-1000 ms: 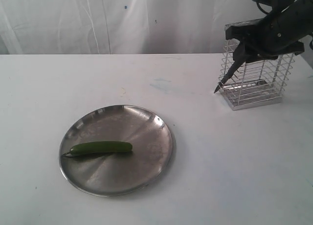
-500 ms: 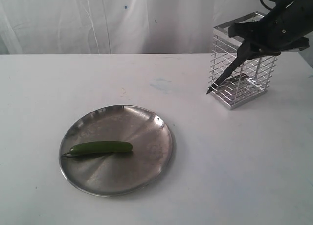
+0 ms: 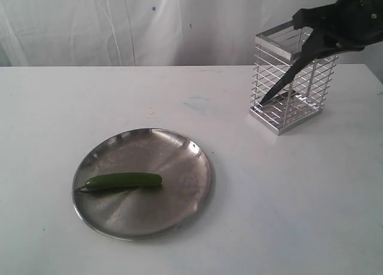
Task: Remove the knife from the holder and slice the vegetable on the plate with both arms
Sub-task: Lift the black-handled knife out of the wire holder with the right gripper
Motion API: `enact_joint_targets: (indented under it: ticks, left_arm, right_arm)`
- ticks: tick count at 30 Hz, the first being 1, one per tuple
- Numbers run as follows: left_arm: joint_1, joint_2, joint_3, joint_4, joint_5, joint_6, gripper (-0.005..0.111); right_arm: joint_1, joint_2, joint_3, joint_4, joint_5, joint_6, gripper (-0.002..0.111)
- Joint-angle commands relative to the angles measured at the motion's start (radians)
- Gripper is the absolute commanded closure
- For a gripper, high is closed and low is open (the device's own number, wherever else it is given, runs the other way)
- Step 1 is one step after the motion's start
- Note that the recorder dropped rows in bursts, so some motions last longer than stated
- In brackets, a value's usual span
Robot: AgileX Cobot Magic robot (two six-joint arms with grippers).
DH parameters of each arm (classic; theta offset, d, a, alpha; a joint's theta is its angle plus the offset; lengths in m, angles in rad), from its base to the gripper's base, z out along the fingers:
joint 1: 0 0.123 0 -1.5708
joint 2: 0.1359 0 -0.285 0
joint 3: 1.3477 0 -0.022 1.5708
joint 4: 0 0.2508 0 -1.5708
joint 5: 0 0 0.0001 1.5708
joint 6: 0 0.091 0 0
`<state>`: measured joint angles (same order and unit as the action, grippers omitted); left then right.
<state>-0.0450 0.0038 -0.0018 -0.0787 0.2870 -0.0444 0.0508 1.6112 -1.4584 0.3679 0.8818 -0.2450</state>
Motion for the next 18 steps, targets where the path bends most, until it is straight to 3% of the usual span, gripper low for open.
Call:
enact_joint_targets:
  ticks: [1, 9, 12, 18]
  left_arm:
    - [0.002, -0.004, 0.002, -0.002, -0.003, -0.002, 0.107]
    - [0.002, -0.004, 0.002, -0.002, -0.003, -0.002, 0.107]
    - [0.002, -0.004, 0.002, -0.002, -0.003, -0.002, 0.107]
    - [0.002, -0.004, 0.002, -0.002, -0.003, -0.002, 0.107]
  right_arm:
    - [0.0, -0.096, -0.008, -0.002, 0.074, -0.009, 0.108]
    - [0.0, -0.276, -0.007, 0.183, 0.172, -0.062, 0.108]
    - [0.0, -0.303, 0.026, 0.437, 0.146, -0.166, 0.108]
    - [0.0, -0.294, 0.356, 0.949, 0.065, -0.357, 0.108]
